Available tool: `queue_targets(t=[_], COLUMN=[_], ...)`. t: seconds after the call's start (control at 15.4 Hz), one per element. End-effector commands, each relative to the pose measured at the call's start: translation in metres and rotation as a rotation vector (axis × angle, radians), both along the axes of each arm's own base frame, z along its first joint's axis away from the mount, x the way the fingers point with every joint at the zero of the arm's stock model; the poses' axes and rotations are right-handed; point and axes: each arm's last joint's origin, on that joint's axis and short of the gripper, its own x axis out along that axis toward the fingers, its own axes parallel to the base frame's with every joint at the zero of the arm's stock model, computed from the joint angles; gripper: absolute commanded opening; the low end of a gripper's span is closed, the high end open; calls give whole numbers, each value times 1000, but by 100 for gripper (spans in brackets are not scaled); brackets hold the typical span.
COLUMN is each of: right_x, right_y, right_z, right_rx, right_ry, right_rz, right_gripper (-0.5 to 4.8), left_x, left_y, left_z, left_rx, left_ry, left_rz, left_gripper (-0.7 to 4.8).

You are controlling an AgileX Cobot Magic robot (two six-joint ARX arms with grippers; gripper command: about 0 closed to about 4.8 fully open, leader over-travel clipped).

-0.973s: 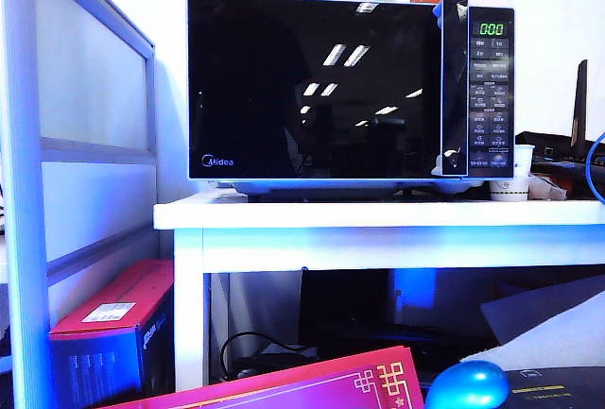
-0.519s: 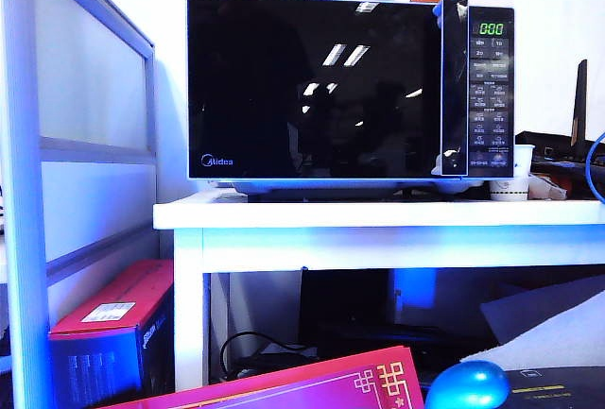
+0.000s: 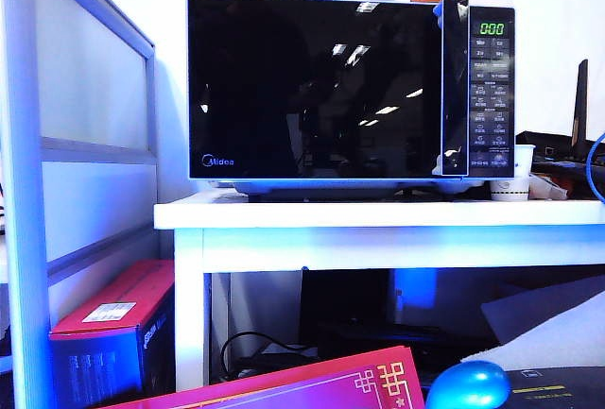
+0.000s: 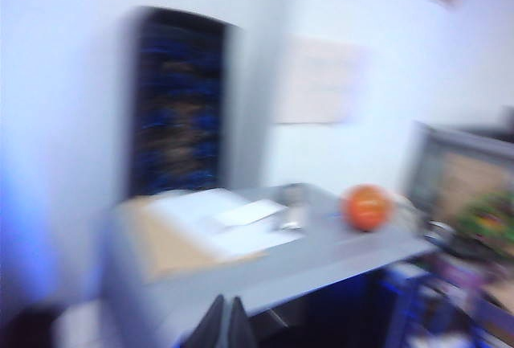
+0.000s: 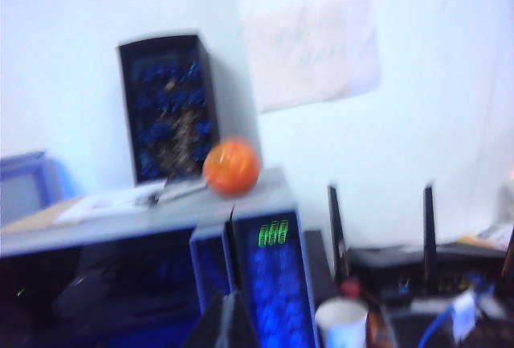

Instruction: Open the microwave door, place the orange inside the microwave, then close the microwave door.

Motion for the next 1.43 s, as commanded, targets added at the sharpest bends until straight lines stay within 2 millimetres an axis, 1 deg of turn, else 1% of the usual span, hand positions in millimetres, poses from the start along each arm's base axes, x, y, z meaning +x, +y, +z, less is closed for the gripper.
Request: queue_targets(t=[0.06,0.13,0.26,0.39,0.45,0.52,0.58,0.71,0.84,0.91,0.97,1.04,1.1,1.17,1.23,1.3,1.43], right_x=[27,34,50,72,83,92,106,137,158,172,180,192,199,207,213,222,235], right_y=[1,2,3,3,4,5,7,10,16,19,21,26,32,38,41,48,53], right_z=[38,49,66,80,81,80,76,59,47,37,30,21,17,13,12,10,3], right_rx=[-47,-89,-141,-241,-262,-270,-275,-287,-298,-297,-286,-238,-193,-200,-199,-195,-176], right_ry=[16,21,44,124,138,152,187,260,289,322,349,376,383,356,327,279,232], right_rz=[-6,-2,-1,-18,2,34,71,143,210,226,232,256,284,296,281,246,167], right_gripper=[-1,-1,-1,-1,-1,-1,-1,-1,8,197,468,479,479,479,479,479,479], left_x=[22,26,31,31,30,28,25,20,19,19,19,19,20,19,20,20,20], left_y=[-14,-21,-29,-41,-48,-54,-61,-73,-74,-74,-74,-74,-74,-74,-75,-75,-75], left_z=[29,33,34,26,23,21,20,22,24,24,24,24,24,25,25,24,25], left_rx=[110,157,208,280,295,318,332,340,329,327,326,327,325,328,330,331,328], left_ry=[59,60,110,186,212,219,226,189,165,166,167,169,165,158,159,161,156], left_rz=[-158,-174,-183,-146,-126,-122,-119,-162,-166,-166,-166,-165,-164,-163,-165,-166,-165], left_gripper=[-3,-3,-3,-3,-3,-3,-3,-3,-3,-3,-3,-3,-3,-3,-3,-3,-3])
